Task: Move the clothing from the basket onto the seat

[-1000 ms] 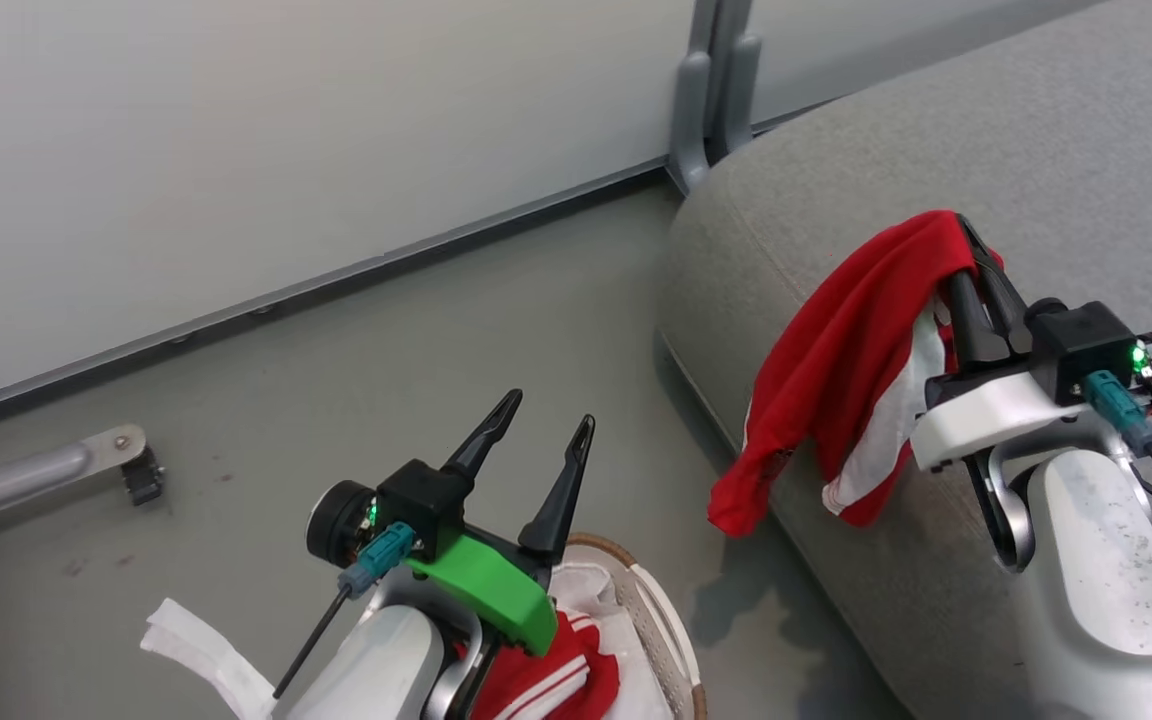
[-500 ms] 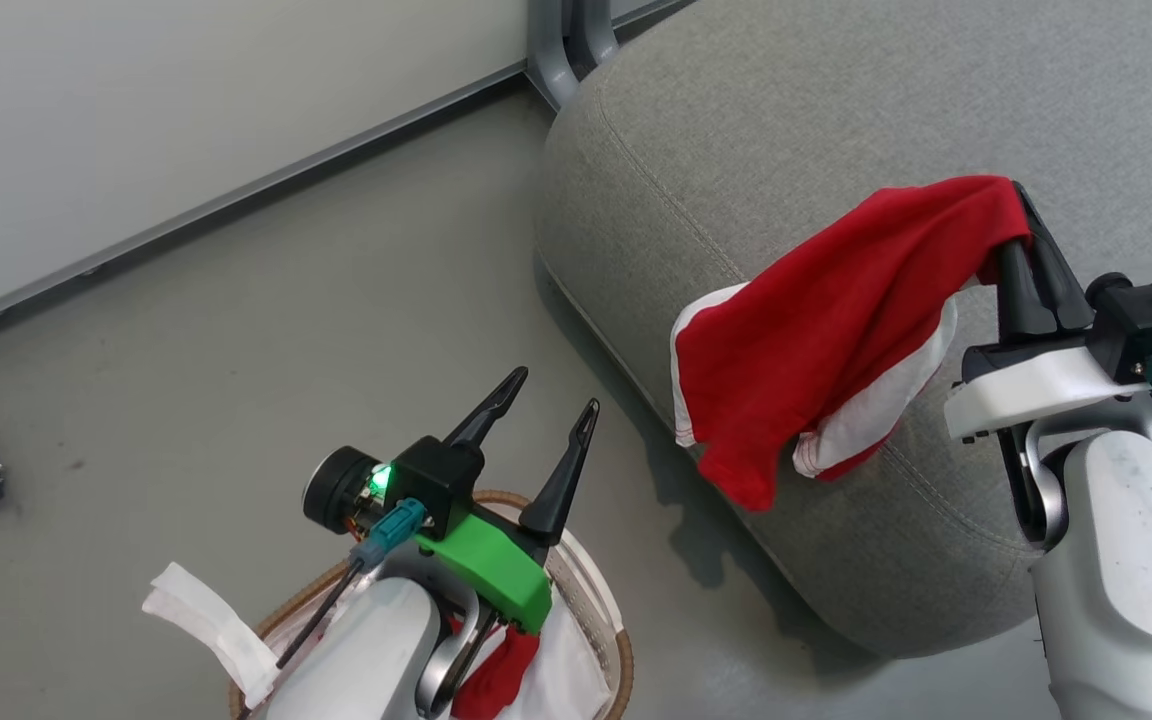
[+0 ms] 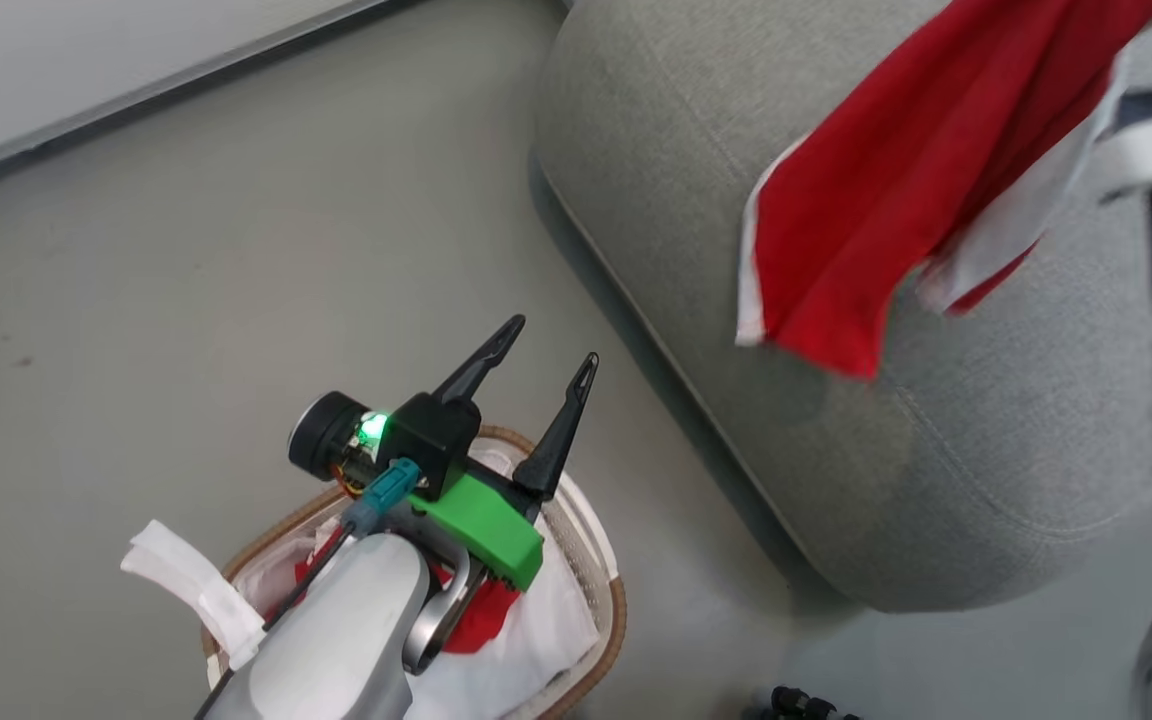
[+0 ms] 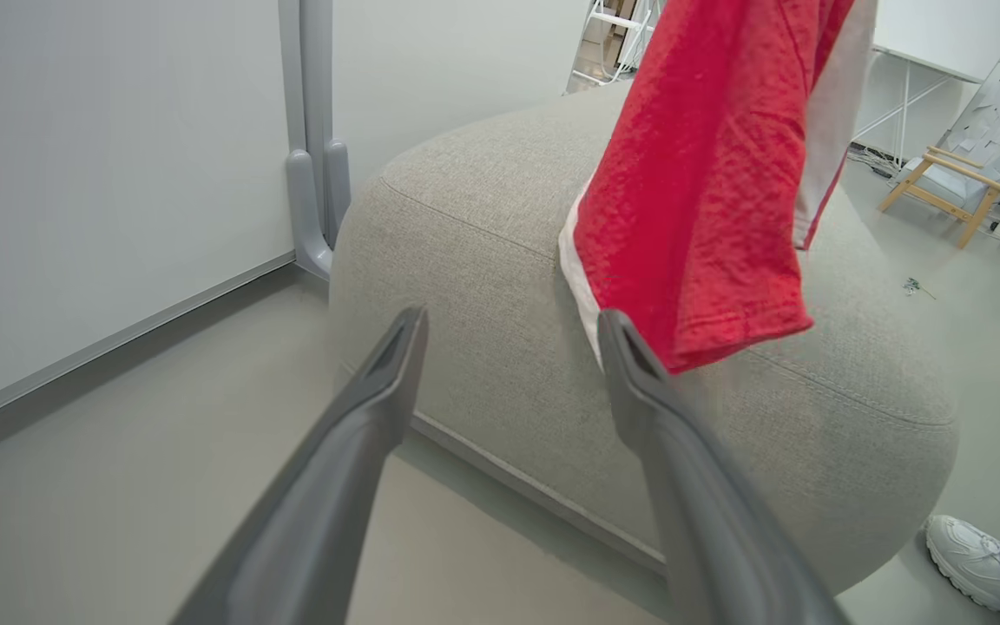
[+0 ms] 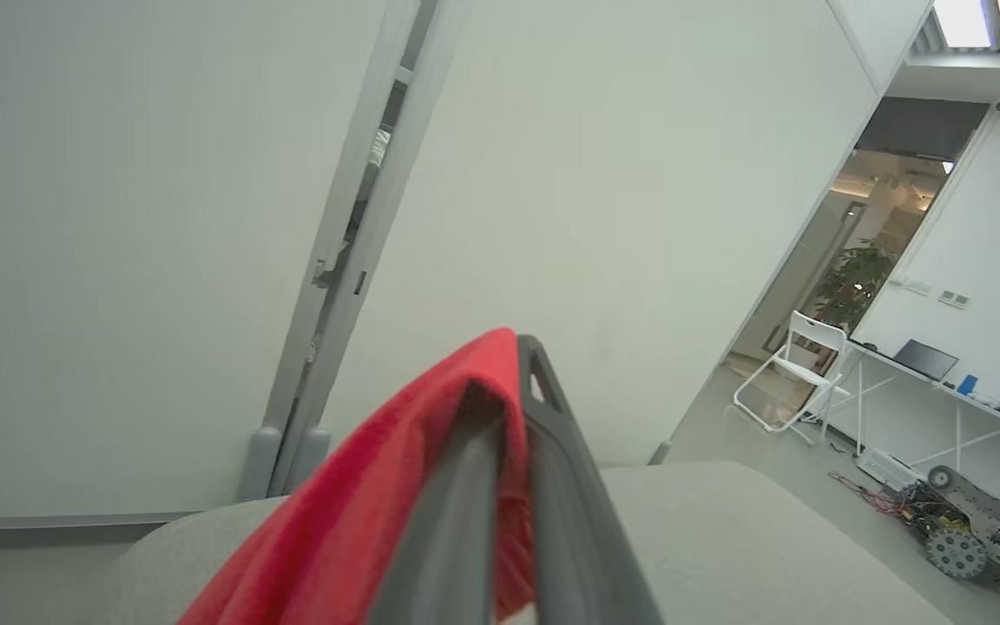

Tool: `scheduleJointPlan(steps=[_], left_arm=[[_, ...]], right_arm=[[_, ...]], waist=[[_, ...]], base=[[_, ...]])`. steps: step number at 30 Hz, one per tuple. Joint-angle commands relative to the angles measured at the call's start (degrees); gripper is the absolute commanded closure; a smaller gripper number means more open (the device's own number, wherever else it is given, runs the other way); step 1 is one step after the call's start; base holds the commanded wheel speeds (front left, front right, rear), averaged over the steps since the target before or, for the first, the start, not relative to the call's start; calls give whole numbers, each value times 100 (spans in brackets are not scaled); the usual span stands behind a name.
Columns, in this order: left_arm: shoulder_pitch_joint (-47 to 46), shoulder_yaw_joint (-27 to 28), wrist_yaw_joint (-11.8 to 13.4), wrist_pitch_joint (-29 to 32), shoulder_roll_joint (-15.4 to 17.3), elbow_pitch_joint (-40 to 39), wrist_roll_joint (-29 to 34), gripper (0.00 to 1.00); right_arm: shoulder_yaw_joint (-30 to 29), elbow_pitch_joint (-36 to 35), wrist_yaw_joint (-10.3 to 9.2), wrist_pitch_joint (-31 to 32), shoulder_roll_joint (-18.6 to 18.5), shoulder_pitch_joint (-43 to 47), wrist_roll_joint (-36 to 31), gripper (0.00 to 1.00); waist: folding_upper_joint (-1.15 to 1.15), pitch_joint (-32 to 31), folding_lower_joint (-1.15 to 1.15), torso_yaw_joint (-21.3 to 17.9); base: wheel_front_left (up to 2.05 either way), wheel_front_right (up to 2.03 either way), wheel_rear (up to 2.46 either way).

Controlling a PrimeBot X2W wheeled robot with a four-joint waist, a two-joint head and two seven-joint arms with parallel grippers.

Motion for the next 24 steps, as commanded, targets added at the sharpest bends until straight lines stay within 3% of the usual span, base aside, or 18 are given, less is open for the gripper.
scheduleJointPlan(steps=[1, 9, 14, 17, 24], left_arm=[[-112, 2, 13, 18, 80, -15, 39, 0], [-306, -63, 82, 85, 121, -200, 162, 0], [-414, -63, 148, 127, 142, -366, 186, 0], [-480, -80, 176, 152, 145, -438, 218, 0], [-465, -62, 261, 150, 215, -555, 207, 0]], right_arm=[[-66, 75, -8, -28, -139, -291, -30, 100], [-976, 614, -8, -28, -944, -1809, -175, 100], [-1256, 1090, -8, -28, -1240, -2300, -221, 100], [-1378, 1398, -8, -27, -1294, -2302, -244, 100], [-1753, 2065, -8, -23, -1041, -1768, -392, 100]], waist=[[0, 350, 0, 264], [0, 936, 0, 669], [0, 1317, 0, 929], [0, 1515, 0, 1066], [0, 1807, 0, 1183]], base=[[0, 0, 0], [0, 0, 0], [0, 0, 0], [0, 0, 0], [0, 0, 0]])
